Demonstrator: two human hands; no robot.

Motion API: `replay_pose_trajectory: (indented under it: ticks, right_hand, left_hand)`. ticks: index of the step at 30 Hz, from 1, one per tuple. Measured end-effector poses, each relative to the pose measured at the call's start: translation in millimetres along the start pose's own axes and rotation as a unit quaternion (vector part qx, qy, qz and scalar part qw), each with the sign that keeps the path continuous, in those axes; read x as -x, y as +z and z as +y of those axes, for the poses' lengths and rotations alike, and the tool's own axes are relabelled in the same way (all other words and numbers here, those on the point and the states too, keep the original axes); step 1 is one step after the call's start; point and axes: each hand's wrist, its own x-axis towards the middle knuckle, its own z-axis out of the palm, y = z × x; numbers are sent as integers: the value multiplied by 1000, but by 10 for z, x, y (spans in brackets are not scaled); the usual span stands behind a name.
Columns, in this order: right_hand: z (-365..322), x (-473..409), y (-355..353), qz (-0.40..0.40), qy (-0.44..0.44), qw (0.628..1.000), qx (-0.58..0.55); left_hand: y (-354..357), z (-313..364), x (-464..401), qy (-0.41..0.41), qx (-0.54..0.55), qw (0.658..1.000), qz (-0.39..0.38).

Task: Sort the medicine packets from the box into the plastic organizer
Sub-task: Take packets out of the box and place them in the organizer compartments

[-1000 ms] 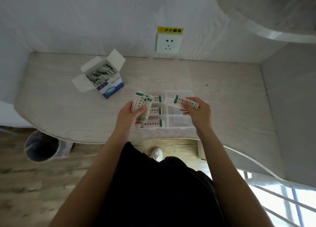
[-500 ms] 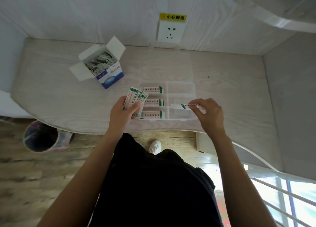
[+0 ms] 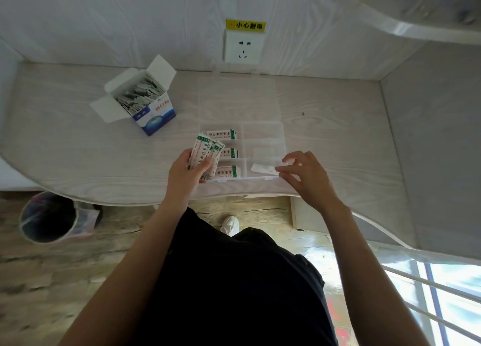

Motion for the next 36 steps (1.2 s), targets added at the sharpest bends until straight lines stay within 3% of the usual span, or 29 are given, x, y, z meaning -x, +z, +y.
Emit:
replay_pose_trajectory:
  ticks: [3,6,14,19,26,30,32,36]
  right_hand:
    - [-4,-15,-21,-43,-11,999,17]
    - [23,18,-40,-51,-2,998,-40]
    - [-163,-154,-119,71,107,976,-177]
    - [-290,-317,15,-38,85,993,-69]
    - [-359,-358,144,-79,-3,973,217]
    - [-368,-340,110,-96,-5,955,281]
    - [-372,-339,85,-62,13,949,308]
    - [-338,-334,86,-63,11,967,246]
  left_hand:
    - [5,-7,25,6,7,1000,4]
    - [-8,10,37,11,12,1000,12]
    - [0,15,24,-4,52,999,11]
    - [5,17,13,-5,58,998,5]
    - [2,13,58,4,49,999,7]
    - [17,-2,90,5,47,999,5]
    - [28,1,107,5,51,999,2]
    - [57,14,126,3,48,999,-10]
